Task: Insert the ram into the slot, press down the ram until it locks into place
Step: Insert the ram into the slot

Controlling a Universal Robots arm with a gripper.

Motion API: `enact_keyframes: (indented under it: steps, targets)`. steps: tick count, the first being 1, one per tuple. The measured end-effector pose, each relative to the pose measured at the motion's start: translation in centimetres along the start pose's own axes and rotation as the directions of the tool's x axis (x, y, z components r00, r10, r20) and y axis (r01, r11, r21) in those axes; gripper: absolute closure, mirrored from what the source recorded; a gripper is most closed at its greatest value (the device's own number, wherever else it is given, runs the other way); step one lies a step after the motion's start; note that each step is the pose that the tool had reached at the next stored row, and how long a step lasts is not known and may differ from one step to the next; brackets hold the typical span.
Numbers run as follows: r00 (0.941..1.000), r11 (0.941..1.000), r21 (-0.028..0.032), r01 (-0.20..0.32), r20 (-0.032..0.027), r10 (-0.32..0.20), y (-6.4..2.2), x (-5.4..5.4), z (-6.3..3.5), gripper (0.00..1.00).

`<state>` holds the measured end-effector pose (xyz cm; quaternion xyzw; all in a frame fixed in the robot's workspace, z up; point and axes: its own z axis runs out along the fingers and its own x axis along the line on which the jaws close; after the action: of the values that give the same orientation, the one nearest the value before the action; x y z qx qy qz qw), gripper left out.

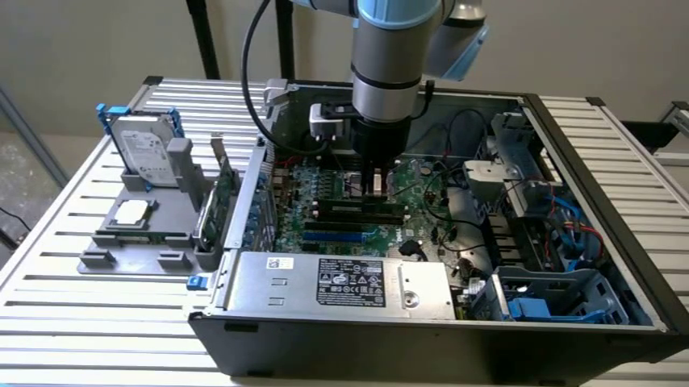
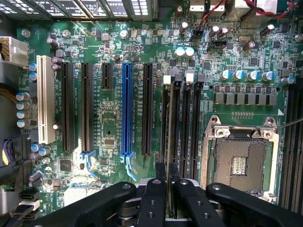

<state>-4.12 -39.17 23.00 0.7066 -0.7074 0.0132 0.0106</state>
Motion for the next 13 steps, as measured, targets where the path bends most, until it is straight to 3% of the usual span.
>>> enact_keyframes:
  steps: [13]
  targets:
    - [1.0000,1.0000,0.0000,0.002,0.0000,-0.002,0.01,0.05,0.04,0.86]
